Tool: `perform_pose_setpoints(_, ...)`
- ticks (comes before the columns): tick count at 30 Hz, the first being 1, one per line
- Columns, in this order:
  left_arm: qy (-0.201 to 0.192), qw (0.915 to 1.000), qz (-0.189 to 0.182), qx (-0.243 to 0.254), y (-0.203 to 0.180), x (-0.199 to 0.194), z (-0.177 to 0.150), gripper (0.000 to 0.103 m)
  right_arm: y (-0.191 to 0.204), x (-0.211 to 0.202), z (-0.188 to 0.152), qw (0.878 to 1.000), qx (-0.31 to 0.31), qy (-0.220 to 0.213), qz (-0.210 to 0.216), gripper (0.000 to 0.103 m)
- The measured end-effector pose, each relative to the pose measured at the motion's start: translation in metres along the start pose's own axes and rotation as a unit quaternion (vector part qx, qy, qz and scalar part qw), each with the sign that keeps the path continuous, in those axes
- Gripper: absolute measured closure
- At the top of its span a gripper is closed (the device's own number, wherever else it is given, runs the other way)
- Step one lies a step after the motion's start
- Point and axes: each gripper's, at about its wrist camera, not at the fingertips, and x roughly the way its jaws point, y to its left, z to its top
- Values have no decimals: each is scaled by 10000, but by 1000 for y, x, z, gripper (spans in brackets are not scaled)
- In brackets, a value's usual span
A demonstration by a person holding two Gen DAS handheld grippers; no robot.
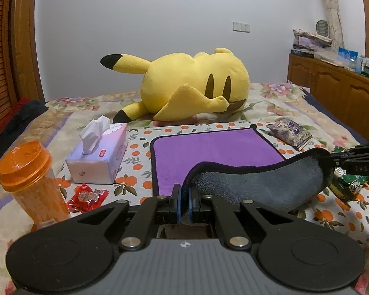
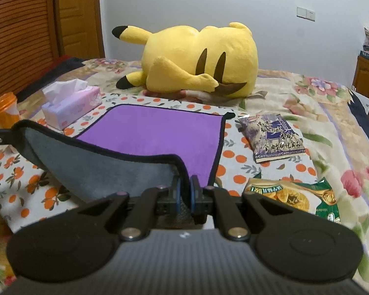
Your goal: Fold towel
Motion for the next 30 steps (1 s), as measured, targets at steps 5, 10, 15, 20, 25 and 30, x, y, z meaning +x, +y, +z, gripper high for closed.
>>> perform_pose_setpoints(5,27,10000,3,42,2,8,1,97,-2,5,1,10000,-44,-12,8,94)
perform_pose_setpoints(10,36,9999,-10,114,2,16,2,97,-3,10,2,9999,-123,-29,38,94)
perform_pose_setpoints(15,46,9998,-25,177,1,22,3,97,-5,17,2,9999,-155,-12,33,94)
perform_pose_setpoints(20,48,9997,-29,234,1,29,3,97,-7,22,4,9999,-150,-13,39,94)
perform_pose_setpoints(25,46,9996,-71,282,1,34,4,97,-8,25,4,9999,-155,-35,28,94)
perform_pose_setpoints(30,6,9996,-61,285,1,35,8,97,-9,25,7,9998,-151,-94,40,94)
